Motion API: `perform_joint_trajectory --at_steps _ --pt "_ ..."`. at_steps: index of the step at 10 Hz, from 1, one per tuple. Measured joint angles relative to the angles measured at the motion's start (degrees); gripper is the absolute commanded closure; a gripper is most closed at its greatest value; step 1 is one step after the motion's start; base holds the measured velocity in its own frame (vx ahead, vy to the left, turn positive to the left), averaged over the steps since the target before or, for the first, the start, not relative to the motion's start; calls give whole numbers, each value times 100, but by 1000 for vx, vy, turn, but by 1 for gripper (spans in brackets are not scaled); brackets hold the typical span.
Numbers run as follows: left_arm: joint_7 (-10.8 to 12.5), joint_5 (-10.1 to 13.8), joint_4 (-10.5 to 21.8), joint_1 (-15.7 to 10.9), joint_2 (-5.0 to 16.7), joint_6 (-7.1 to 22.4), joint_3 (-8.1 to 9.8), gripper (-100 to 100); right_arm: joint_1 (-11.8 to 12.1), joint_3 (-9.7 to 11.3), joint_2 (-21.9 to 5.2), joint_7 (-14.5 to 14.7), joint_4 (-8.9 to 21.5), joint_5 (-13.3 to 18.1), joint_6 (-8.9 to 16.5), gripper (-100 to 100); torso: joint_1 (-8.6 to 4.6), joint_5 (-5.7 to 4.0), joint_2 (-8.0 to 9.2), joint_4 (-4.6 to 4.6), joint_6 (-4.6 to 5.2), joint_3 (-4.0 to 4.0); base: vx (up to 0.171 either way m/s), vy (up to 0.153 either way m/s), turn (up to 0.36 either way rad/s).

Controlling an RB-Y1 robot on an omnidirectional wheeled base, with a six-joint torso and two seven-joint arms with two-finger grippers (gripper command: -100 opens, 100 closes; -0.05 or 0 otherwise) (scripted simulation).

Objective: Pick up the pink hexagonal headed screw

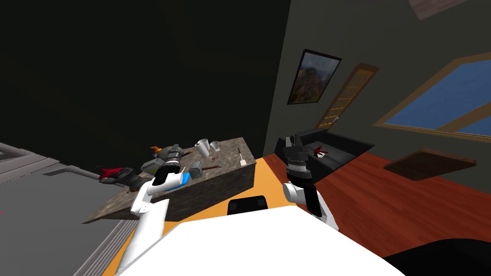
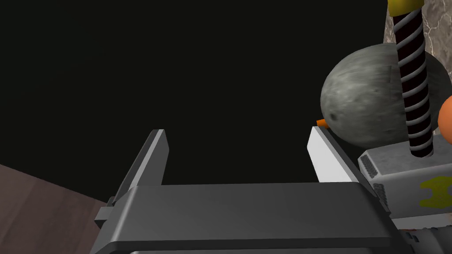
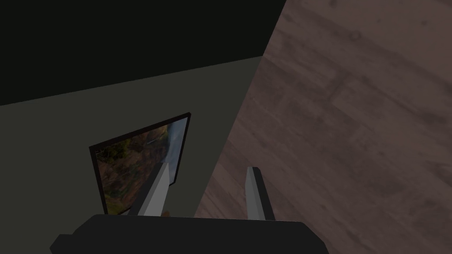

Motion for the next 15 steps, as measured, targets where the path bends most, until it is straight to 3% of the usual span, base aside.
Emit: perform_joint_trajectory --at_steps 5,8,15 --pt "3 -74 572 -371 248 744 425 -100 0 1 0 0 0 0 0 0 -9 -2 0 0 2 0 -5 -37 -77" --pt "-28 -190 724 -530 215 1165 580 -100 0 1 0 0 0 0 0 0 -11 -2 -2 -1 3 -1 2 -37 -66" --pt "-80 -238 1524 -1037 568 2336 1024 -100 0 0 0 0 0 0 0 0 -16 -4 -5 -1 0 -3 9 -58 -91"
